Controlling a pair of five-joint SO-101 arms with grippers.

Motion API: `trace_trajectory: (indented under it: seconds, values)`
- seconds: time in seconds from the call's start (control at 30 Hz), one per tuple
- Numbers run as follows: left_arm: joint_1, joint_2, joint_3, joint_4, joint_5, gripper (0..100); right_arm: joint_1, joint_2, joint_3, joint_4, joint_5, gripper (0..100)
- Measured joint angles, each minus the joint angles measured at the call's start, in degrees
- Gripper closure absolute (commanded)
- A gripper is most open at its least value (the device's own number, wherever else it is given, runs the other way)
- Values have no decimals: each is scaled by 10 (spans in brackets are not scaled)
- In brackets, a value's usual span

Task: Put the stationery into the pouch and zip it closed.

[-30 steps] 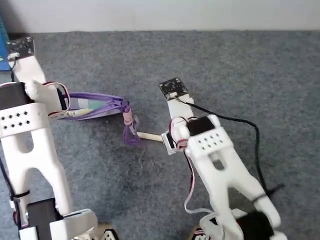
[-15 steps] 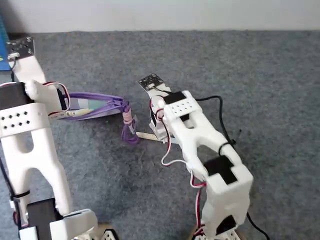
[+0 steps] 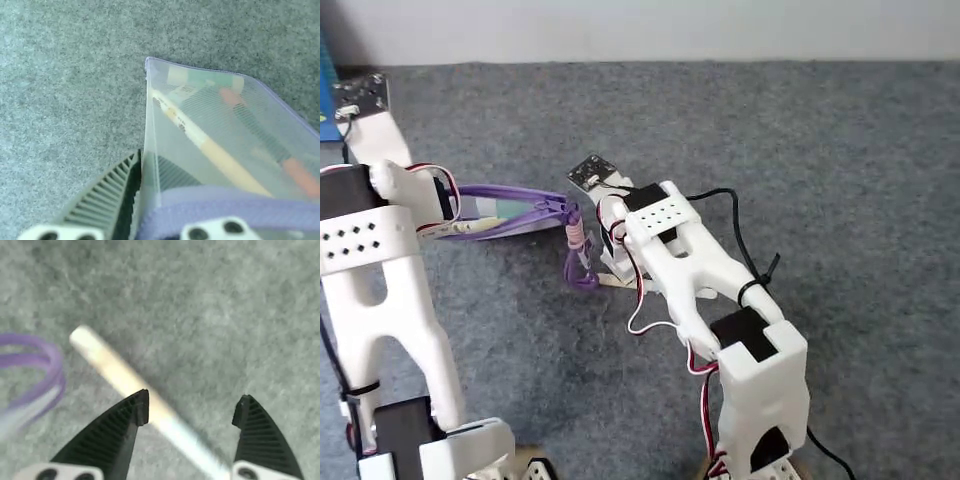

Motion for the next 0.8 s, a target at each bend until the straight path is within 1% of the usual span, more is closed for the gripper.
trace_trajectory:
  seconds: [0.1,0.23,0.33,0.43,0.5,0.53,0.7,0.8]
  values:
    - [0,0,0,0,0,989,-4,-27,0,26,0,710]
    - [0,0,0,0,0,989,-25,-35,0,42,0,710]
    - [0,0,0,0,0,989,-29,-33,0,39,-11,711]
    - [0,0,0,0,0,989,-30,0,0,18,-13,712]
    - [0,0,0,0,0,989,-30,27,0,1,-13,745]
    - [0,0,0,0,0,989,-30,39,0,-9,-13,777]
    - [0,0,0,0,0,989,3,63,-3,-44,-14,997]
    - [0,0,0,0,0,989,35,65,-11,-50,-14,963]
